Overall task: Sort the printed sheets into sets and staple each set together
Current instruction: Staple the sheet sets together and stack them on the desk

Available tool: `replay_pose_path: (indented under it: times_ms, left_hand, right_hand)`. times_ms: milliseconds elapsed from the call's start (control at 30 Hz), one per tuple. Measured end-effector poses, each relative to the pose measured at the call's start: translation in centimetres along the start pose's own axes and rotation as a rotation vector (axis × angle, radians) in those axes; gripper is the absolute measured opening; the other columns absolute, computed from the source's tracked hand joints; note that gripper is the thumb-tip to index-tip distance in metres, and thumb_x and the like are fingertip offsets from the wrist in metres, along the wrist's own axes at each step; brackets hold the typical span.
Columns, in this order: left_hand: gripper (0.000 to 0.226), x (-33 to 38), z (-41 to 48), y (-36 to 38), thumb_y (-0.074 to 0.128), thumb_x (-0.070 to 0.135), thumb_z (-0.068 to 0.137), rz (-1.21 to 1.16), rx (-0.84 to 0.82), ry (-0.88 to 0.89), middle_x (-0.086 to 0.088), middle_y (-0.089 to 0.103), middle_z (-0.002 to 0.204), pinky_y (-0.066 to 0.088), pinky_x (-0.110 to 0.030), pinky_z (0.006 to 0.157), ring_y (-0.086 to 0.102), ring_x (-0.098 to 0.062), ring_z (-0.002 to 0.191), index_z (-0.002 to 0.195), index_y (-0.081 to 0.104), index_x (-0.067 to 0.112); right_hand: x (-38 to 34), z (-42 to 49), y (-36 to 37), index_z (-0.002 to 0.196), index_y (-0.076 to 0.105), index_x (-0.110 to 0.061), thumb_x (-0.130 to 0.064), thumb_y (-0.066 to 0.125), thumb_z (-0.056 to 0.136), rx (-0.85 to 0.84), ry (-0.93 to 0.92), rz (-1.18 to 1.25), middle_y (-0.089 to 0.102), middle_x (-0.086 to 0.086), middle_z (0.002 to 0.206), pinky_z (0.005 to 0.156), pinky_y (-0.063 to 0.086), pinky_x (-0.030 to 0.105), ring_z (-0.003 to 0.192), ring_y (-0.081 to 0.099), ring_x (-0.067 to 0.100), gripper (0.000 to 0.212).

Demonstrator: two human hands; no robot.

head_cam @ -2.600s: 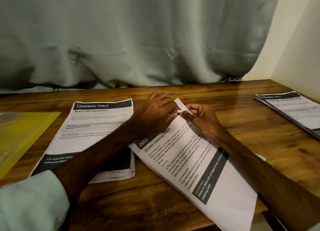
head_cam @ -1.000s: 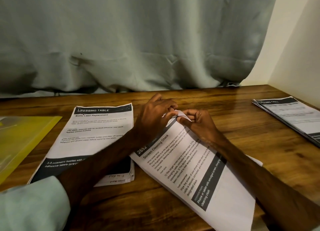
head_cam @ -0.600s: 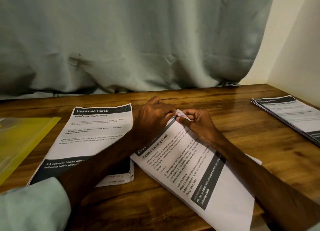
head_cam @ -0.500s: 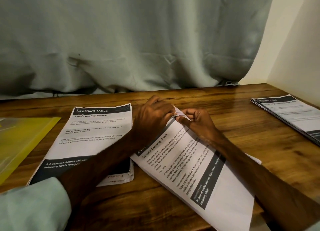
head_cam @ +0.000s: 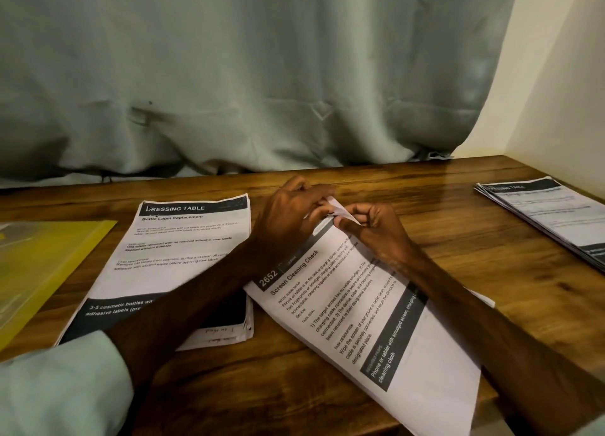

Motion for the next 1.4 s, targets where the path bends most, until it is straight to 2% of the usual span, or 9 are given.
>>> replay_pose_path:
  times_ms: [167, 433, 633, 767, 900, 1067, 1200, 1300, 1400]
  left_hand:
    - [0.021, -0.4, 0.8, 0.1, 0.061, 0.032, 0.102, -0.142, -0.102, -0.161, 0.011, 0.063, 0.093, 0.043, -0.032, 0.071, 0.051, -0.009, 0.089, 0.11, 0.078, 0.023]
    - [0.016, 0.2, 0.8, 0.0, 0.074, 0.032, 0.093, -0.051, -0.119, -0.075, 0.004, 0.075, 0.099, 0.036, -0.03, 0.07, 0.053, -0.014, 0.095, 0.107, 0.08, 0.026]
    - [0.034, 0.7, 0.8, -0.1, 0.052, 0.043, 0.104, -0.035, -0.113, -0.121, 0.005, 0.073, 0.088, 0.039, -0.034, 0.069, 0.057, -0.017, 0.09, 0.098, 0.079, 0.023]
    - [0.014, -0.7, 0.6, -0.1, 0.067, 0.036, 0.098, -0.221, -0.057, -0.315, 0.009, 0.074, 0.084, 0.059, -0.031, 0.07, 0.068, -0.003, 0.075, 0.102, 0.071, 0.023]
    - [0.023, -1.3, 0.3, -0.1, 0.079, 0.03, 0.089, -0.269, -0.078, -0.419, 0.012, 0.072, 0.075, 0.058, -0.023, 0.064, 0.065, 0.003, 0.066, 0.108, 0.068, 0.023]
    - [0.014, -0.8, 0.5, -0.3, 0.076, 0.035, 0.091, -0.28, -0.081, -0.376, 0.013, 0.071, 0.079, 0.061, -0.032, 0.067, 0.066, -0.001, 0.071, 0.095, 0.072, 0.023]
    - [0.023, -0.3, 1.0, -0.3, 0.072, 0.05, 0.09, -0.182, -0.153, -0.256, 0.017, 0.069, 0.088, 0.048, -0.024, 0.073, 0.058, -0.005, 0.086, 0.094, 0.075, 0.028]
    - [0.018, -0.3, 1.0, -0.3, 0.074, 0.042, 0.091, -0.082, -0.184, -0.203, 0.016, 0.066, 0.095, 0.023, -0.009, 0.07, 0.044, -0.004, 0.095, 0.1, 0.078, 0.028]
    - [0.017, -0.5, 0.8, 0.0, 0.073, 0.036, 0.093, -0.1, -0.169, -0.179, 0.012, 0.067, 0.097, 0.022, -0.007, 0.069, 0.04, -0.003, 0.095, 0.103, 0.08, 0.024]
  right_hand:
    - [-0.2, 0.0, -0.1, 0.104, 0.075, -0.009, -0.008, 0.067, 0.096, -0.021, 0.002, -0.021, 0.079, 0.006, 0.092, 0.066, 0.06, 0.029, 0.078, 0.076, 0.025, 0.012]
    - [-0.4, 0.0, -0.2, 0.104, 0.075, -0.007, -0.007, 0.067, 0.095, -0.015, -0.026, -0.024, 0.079, 0.007, 0.092, 0.067, 0.061, 0.027, 0.08, 0.076, 0.023, 0.011]
    - [-0.3, 0.1, -0.6, 0.106, 0.074, -0.005, -0.007, 0.066, 0.096, -0.004, -0.043, -0.052, 0.079, 0.005, 0.093, 0.068, 0.06, 0.026, 0.082, 0.076, 0.024, 0.013]
    - [-0.4, 0.1, -0.5, 0.105, 0.074, -0.005, -0.004, 0.067, 0.095, -0.002, -0.041, -0.021, 0.079, 0.007, 0.092, 0.065, 0.059, 0.024, 0.077, 0.075, 0.018, 0.013]
    - [-0.3, 0.1, -0.4, 0.105, 0.075, -0.005, -0.003, 0.067, 0.095, -0.005, -0.05, -0.024, 0.079, 0.007, 0.093, 0.067, 0.06, 0.024, 0.078, 0.075, 0.018, 0.013]
    - [-0.2, 0.2, -0.6, 0.104, 0.075, -0.005, -0.006, 0.067, 0.095, -0.006, -0.054, -0.037, 0.079, 0.004, 0.089, 0.064, 0.058, 0.023, 0.075, 0.074, 0.016, 0.012]
    - [-0.3, 0.2, -0.6, 0.104, 0.074, -0.004, -0.006, 0.068, 0.095, 0.013, -0.052, -0.03, 0.079, -0.001, 0.085, 0.062, 0.055, 0.019, 0.072, 0.073, 0.01, 0.011]
    - [-0.1, 0.2, -0.6, 0.104, 0.075, -0.003, -0.007, 0.069, 0.095, 0.008, -0.043, -0.038, 0.079, 0.004, 0.088, 0.062, 0.057, 0.02, 0.074, 0.074, 0.014, 0.012]
    - [-0.1, 0.4, -0.5, 0.105, 0.075, -0.005, -0.008, 0.069, 0.095, 0.004, -0.05, -0.068, 0.079, 0.006, 0.091, 0.065, 0.058, 0.023, 0.077, 0.074, 0.018, 0.012]
Point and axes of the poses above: each hand's wrist, its own z-axis towards the middle knuckle, its own y-axis out of the palm, x = y × z, the point moved 7 cm from there along z, towards the middle knuckle
